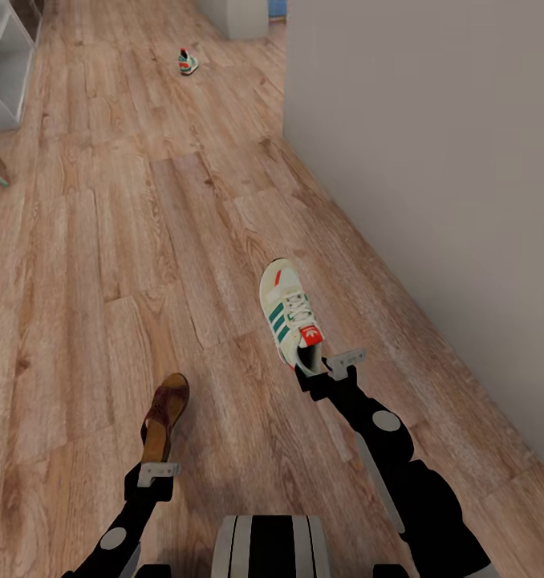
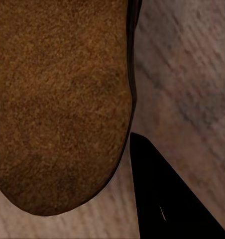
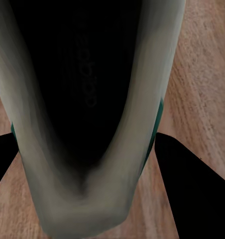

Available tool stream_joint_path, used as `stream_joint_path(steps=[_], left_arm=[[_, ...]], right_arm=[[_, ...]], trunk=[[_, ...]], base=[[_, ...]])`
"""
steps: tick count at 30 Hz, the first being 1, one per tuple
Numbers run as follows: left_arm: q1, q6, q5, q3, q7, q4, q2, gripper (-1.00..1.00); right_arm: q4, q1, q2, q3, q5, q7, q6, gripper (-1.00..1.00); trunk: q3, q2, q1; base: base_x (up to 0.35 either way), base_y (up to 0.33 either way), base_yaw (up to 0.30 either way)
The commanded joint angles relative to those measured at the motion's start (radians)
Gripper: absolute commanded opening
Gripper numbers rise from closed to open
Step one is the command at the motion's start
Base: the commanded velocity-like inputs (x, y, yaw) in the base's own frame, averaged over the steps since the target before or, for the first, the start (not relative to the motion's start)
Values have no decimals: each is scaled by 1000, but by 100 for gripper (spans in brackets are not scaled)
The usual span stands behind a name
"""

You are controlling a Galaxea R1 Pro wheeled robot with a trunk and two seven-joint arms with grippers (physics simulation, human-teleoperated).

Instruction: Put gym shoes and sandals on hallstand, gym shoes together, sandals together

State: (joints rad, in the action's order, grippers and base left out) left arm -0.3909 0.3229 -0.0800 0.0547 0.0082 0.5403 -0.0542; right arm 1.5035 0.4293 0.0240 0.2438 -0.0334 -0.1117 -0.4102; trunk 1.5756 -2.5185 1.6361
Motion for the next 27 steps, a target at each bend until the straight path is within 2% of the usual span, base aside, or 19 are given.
stream_joint_path(steps=[1, 9, 15, 19, 21, 23, 27], left_arm=[[0, 2, -12, 4, 0, -1, 0, -100], [4, -1, 0, 4, 2, -1, -1, -100], [9, -2, -2, 5, 6, 1, -2, -100], [10, -2, -7, 5, 34, 1, -3, -100], [13, -2, -6, 5, 58, 0, -3, -100], [16, -1, -4, 5, 82, 0, -3, -100], [34, 0, -2, 4, 124, 0, -1, -100]], right_arm=[[1, 0, 0, -1, -3, -4, -5, -100], [1, 0, -4, -2, -6, -4, -5, -100], [-9, -25, -7, -5, -12, 10, 4, -100], [-27, -40, -9, -6, -14, 35, 8, -100], [-43, -74, -14, -6, -14, 52, 25, -100], [-53, -118, -25, -6, -14, 71, 72, -100], [-86, -197, -39, -6, -14, 93, 223, -100]], trunk=[[-3, 0, -1], [-37, 2, -4], [-70, 3, -7], [-91, 4, -9], [-102, 5, -10], [-113, 5, -10], [-135, 6, -12]], base=[[0, 0, 0], [0, 0, 0], [0, 0, 0], [0, 0, 0], [0, 0, 0], [0, 0, 0], [0, 0, 0]])
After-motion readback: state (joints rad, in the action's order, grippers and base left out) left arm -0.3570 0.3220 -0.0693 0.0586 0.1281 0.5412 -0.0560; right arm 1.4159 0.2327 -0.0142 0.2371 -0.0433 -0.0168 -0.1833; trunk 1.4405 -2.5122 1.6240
